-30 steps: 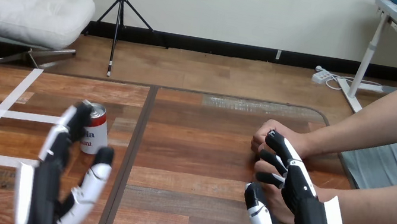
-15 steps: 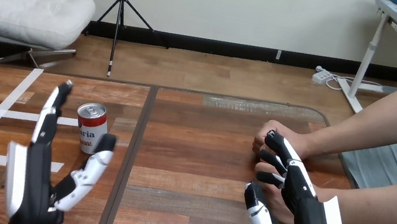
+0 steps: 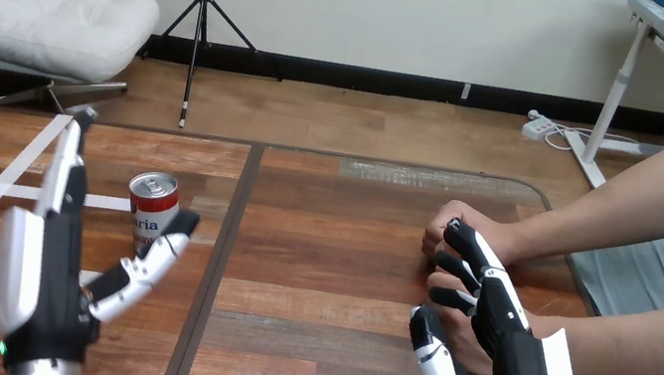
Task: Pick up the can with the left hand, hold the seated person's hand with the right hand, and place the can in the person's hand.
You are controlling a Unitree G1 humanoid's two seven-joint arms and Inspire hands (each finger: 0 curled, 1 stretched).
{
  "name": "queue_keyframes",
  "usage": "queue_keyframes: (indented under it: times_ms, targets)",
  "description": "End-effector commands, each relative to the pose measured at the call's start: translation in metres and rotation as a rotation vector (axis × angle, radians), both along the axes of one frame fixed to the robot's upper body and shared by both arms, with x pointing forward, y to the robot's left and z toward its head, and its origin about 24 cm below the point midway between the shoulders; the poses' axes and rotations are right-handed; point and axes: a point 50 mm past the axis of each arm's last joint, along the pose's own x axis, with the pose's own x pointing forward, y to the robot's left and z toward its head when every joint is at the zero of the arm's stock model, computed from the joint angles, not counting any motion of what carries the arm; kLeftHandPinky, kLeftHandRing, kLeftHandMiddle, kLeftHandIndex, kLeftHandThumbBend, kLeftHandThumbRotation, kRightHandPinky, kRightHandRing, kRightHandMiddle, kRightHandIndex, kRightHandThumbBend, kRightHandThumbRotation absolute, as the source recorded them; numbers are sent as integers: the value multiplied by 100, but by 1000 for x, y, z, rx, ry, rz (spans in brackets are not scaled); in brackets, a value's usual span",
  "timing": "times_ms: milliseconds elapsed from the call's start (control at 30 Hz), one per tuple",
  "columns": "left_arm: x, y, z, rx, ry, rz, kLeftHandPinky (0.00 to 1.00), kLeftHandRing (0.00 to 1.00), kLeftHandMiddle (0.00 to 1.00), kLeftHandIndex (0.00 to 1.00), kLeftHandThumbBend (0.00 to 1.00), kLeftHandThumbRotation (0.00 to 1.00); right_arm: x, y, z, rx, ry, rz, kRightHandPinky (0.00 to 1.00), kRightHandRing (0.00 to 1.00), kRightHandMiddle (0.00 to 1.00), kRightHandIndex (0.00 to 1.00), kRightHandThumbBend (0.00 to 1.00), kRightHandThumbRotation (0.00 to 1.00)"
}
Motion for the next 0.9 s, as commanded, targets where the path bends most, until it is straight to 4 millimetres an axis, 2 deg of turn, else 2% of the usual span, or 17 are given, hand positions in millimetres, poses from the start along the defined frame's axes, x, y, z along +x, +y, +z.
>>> queue_keyframes:
  times_ms: [0, 867]
  targets:
    - [27, 1, 23, 46, -82, -23, 92, 95, 97, 97, 76, 49, 11, -1, 15, -1, -88, -1, 75, 87, 92, 91, 36, 54]
    - [53, 7, 23, 91, -16, 9, 83, 92, 98, 99, 87, 49, 12, -1, 16, -7, -87, 1, 73, 87, 92, 91, 37, 55]
